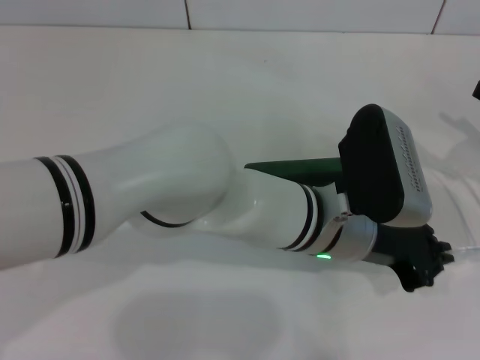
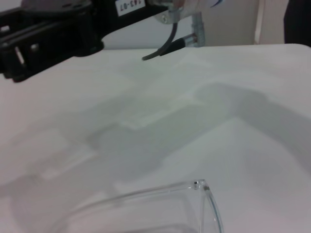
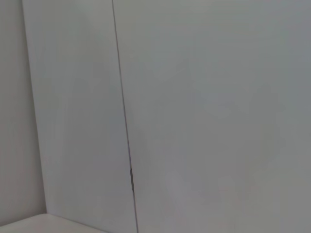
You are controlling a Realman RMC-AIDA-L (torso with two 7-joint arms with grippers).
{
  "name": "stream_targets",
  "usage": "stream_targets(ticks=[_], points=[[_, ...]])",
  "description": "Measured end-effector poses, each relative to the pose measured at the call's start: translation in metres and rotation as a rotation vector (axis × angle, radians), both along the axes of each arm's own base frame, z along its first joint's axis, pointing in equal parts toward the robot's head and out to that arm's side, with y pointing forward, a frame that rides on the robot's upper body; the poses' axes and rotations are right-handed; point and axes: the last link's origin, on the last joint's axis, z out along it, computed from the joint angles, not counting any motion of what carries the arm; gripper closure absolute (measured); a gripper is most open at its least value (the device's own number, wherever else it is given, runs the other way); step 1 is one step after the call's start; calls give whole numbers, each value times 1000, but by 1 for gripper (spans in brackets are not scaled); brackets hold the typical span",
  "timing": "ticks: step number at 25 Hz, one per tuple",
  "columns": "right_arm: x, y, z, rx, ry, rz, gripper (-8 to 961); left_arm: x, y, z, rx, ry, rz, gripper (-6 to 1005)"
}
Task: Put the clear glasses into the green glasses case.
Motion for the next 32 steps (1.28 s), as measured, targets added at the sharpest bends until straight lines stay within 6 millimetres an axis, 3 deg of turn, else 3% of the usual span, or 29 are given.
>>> stream_targets(ticks=[2,9,19,27,32], points=[[1,-1,0,0,-1,-3,99,2,-3,0,-20,-9,-2,936],[10,-10,8,6,-8,-16,99,2,-10,6,-85,-4,-76,943],[9,-15,16,-34,-16,18,99,-36,-5,49,-161,-7,-150,943],[-1,-25,13,-230,-166,141,99,-44,-20,80,-209,-43,-280,943],[-14,-29,16,-351,-258,231,99,-47,-24,89,-220,-59,-346,943]])
